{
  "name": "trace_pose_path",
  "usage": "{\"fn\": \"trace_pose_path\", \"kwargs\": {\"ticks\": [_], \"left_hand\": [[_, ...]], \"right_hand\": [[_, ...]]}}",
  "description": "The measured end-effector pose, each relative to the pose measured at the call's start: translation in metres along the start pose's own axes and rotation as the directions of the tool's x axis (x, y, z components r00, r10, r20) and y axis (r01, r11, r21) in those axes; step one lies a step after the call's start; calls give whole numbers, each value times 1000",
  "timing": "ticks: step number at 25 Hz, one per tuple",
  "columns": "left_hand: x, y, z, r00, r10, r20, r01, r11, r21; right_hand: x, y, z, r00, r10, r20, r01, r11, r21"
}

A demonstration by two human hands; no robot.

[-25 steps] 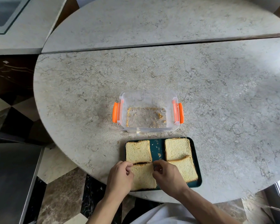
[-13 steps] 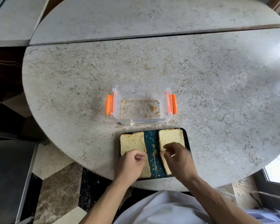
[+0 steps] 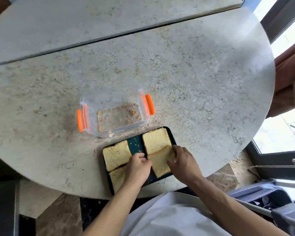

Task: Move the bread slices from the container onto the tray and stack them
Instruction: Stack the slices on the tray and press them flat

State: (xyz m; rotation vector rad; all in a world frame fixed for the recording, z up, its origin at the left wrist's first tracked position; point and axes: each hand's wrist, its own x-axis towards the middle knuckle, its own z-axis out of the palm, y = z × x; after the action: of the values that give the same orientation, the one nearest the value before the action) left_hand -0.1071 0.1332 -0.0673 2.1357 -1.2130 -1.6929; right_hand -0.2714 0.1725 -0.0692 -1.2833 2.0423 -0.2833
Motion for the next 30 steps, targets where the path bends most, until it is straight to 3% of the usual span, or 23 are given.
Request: {"fn": "trace_pose_path", "kwargs": {"ticks": [10,15,19,23,30], "left_hand": [[14,8,1,993,-76,89,95,967,-237],[14,4,-1,992,-91,83,109,962,-251],[4,0,4,996,-91,-7,88,973,-212],[-3,2,10,995,-96,12,96,981,-166],[3,1,11,993,-114,38,120,964,-237]], "right_hand": [[16,-12,-3,1000,27,-16,-25,997,70],[12,-4,-3,998,58,10,-59,996,68],[8,0,-1,997,71,42,-71,997,16],[6,-1,0,997,64,48,-64,998,-10],[8,0,-5,999,46,-15,-47,995,-88]]}}
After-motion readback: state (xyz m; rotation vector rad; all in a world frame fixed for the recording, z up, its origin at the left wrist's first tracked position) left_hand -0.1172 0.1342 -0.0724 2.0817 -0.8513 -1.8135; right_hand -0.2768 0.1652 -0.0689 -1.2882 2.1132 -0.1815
